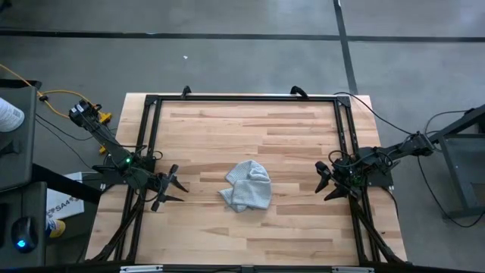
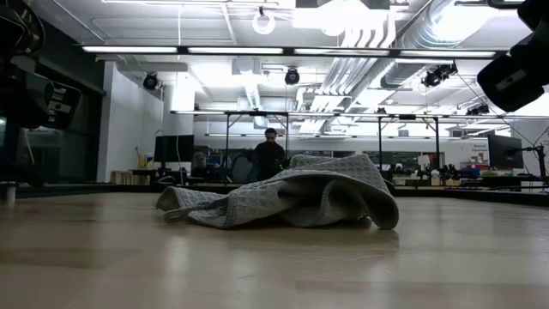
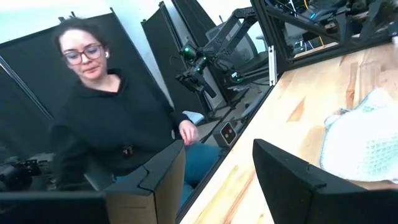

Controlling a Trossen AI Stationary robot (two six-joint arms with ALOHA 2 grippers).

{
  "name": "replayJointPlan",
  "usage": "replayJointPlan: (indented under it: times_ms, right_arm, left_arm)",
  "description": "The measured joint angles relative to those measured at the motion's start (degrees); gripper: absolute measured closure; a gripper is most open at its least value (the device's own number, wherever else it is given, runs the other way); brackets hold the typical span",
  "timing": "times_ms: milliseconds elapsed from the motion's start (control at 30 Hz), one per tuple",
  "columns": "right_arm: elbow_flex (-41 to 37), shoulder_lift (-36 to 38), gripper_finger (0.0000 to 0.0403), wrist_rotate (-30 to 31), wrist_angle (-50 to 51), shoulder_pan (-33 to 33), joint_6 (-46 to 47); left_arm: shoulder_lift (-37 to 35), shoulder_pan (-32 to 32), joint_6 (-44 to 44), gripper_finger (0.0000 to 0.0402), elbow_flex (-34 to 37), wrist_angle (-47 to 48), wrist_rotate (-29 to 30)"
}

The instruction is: Fold microfiber towels

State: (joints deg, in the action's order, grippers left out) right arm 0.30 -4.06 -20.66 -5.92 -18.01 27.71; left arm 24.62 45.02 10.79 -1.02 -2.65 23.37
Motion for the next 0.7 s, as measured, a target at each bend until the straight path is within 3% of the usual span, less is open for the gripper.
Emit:
replayJointPlan:
  times_ms: [200, 400, 700]
  right_arm:
    - [0.0, 0.0, 0.022, 4.2, -1.5, 0.0, -0.3]
    - [0.0, 0.0, 0.022, 5.3, -2.7, 0.0, -6.3]
    - [0.0, 0.0, 0.022, 5.6, -2.5, 0.0, -6.3]
  left_arm:
    - [0.0, 0.0, 0.0, 0.0236, 0.0, 0.0, 0.0]
    - [0.0, 0.0, 0.0, 0.0236, 0.0, 0.0, 0.0]
    - [0.0, 0.0, 0.0, 0.0236, 0.0, 0.0, 0.0]
